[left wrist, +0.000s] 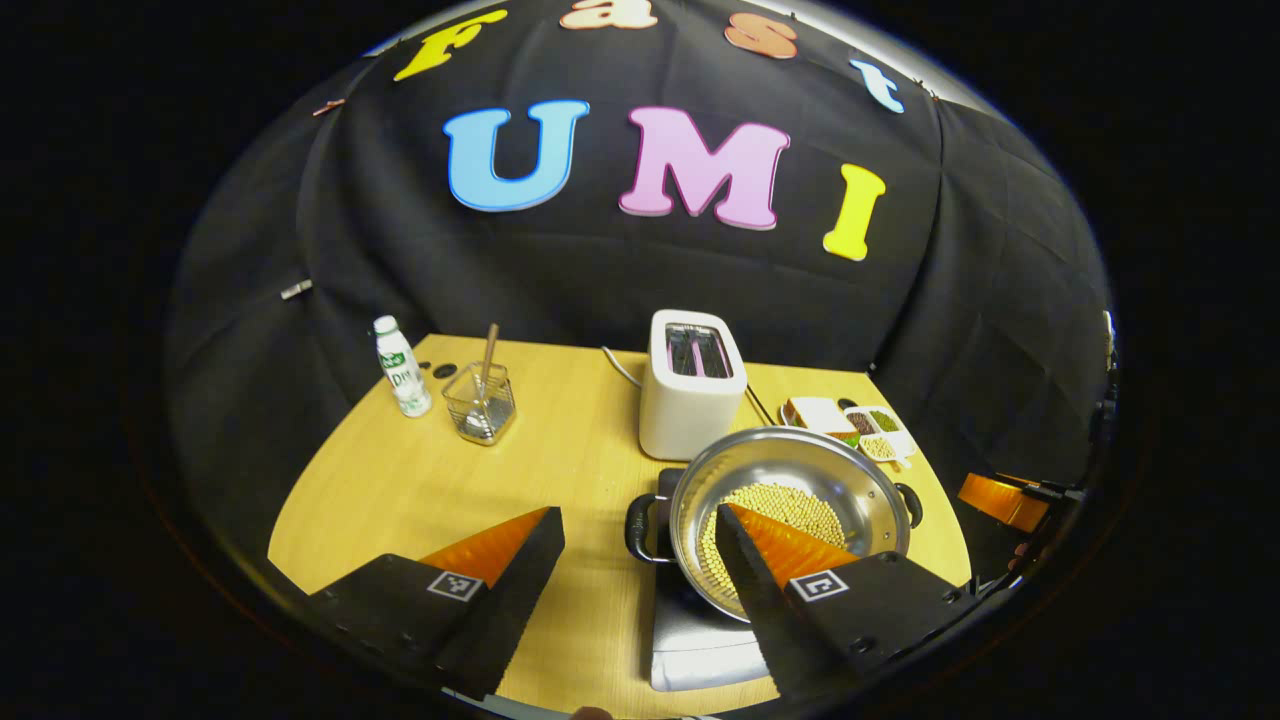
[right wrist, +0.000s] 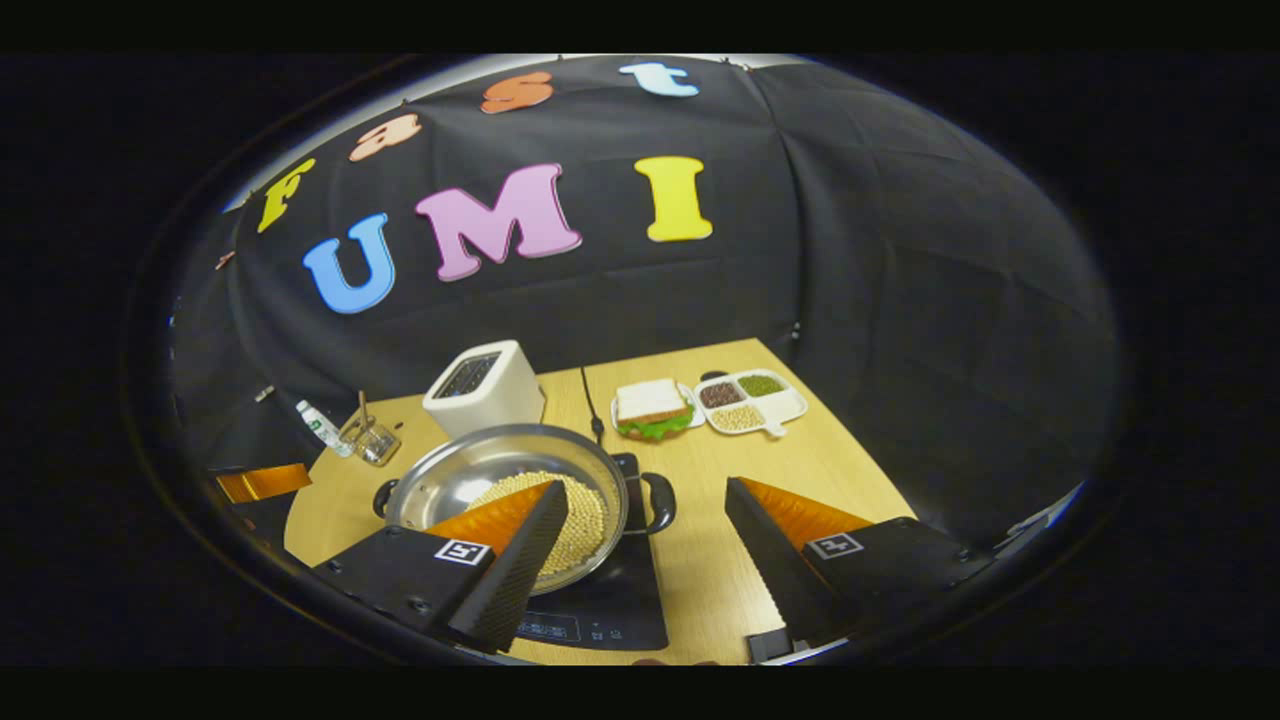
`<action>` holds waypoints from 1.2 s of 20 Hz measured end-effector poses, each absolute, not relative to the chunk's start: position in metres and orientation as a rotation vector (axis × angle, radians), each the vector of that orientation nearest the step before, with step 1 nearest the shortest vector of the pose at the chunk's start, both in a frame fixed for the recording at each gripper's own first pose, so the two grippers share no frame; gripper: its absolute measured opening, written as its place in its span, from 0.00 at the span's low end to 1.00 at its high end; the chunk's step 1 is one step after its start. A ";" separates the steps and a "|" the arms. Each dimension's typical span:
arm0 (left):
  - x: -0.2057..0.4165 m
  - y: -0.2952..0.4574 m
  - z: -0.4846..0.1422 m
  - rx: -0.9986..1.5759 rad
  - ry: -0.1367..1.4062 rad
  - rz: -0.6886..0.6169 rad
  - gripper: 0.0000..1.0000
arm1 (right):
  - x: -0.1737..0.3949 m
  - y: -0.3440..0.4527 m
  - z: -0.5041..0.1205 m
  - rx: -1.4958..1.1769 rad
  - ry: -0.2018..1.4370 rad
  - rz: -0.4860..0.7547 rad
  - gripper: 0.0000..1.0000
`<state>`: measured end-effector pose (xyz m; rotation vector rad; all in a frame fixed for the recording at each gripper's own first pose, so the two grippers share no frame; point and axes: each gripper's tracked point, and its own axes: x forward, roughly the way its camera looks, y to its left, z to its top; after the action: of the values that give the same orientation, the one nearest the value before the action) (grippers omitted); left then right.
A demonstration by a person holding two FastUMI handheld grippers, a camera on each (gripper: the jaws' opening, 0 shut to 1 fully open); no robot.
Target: First push the handle of the pot to place it horizontally, then grasp the pot with both hands and set it on the induction cooktop.
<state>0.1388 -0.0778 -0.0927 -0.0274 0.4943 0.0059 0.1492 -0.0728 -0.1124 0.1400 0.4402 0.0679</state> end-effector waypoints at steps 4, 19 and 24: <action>0.088 -0.066 -0.061 -0.030 0.391 0.028 0.95 | 0.123 -0.084 -0.085 0.092 0.301 0.017 0.99; -0.016 -0.036 -0.017 0.021 0.071 0.031 0.95 | 0.000 -0.012 -0.053 0.002 0.143 0.128 0.98; -0.027 -0.031 -0.022 0.010 0.068 0.027 0.95 | 0.002 -0.003 -0.042 0.027 0.117 0.126 0.98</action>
<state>-0.0268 -0.0312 -0.0225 0.0099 0.0679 0.0269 0.0024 -0.0030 -0.0419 0.0275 0.1173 0.1255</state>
